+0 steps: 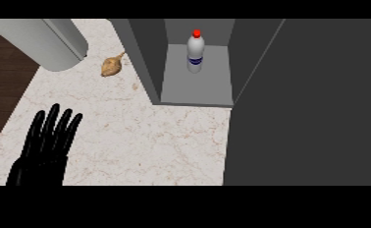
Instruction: Pick up the bottled water, place it into the cabinet and close the cabinet
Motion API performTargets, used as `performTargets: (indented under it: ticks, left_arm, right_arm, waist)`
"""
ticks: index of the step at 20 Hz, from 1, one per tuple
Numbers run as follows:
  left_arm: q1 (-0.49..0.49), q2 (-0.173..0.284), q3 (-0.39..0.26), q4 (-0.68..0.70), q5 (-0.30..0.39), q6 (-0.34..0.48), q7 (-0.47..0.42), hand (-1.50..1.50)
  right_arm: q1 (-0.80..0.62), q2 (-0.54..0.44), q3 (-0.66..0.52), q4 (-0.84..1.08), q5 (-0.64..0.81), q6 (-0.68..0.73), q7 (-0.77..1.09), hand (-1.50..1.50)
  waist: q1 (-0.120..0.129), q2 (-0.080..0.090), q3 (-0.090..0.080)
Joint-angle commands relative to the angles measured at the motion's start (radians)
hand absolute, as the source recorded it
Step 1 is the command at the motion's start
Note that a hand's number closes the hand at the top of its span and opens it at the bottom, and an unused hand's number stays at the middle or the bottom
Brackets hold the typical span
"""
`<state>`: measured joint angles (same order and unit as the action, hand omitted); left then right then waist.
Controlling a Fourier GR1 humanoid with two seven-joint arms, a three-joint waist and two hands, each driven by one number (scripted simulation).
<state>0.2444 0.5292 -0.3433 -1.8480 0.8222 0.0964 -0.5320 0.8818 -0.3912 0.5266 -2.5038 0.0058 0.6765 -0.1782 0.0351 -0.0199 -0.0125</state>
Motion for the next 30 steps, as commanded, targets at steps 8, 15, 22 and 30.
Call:
performTargets:
  ticks: [8,15,22,30]
  left_arm:
    - [0.116,0.100,0.086,-0.069,0.075,-0.120,-0.005,-1.50]
    - [0.123,0.149,0.117,-0.075,0.095,-0.197,-0.001,-1.50]
    - [0.116,0.191,0.144,-0.059,0.111,-0.249,0.013,-1.50]
    - [0.087,0.210,0.151,-0.060,0.132,-0.279,0.034,-1.50]
  right_arm:
    - [-0.038,0.059,0.287,-0.082,0.044,-0.073,0.111,1.50]
    - [-0.138,0.051,0.271,-0.041,0.032,-0.120,0.177,1.50]
    - [-0.264,0.049,0.246,-0.004,0.015,-0.141,0.232,1.50]
    - [-0.437,-0.016,0.191,0.004,0.031,-0.093,0.280,-1.50]
  waist:
    - [0.068,0.020,-0.001]
    - [0.125,0.036,-0.004]
    - [0.180,0.051,-0.009]
    - [0.226,0.052,-0.016]
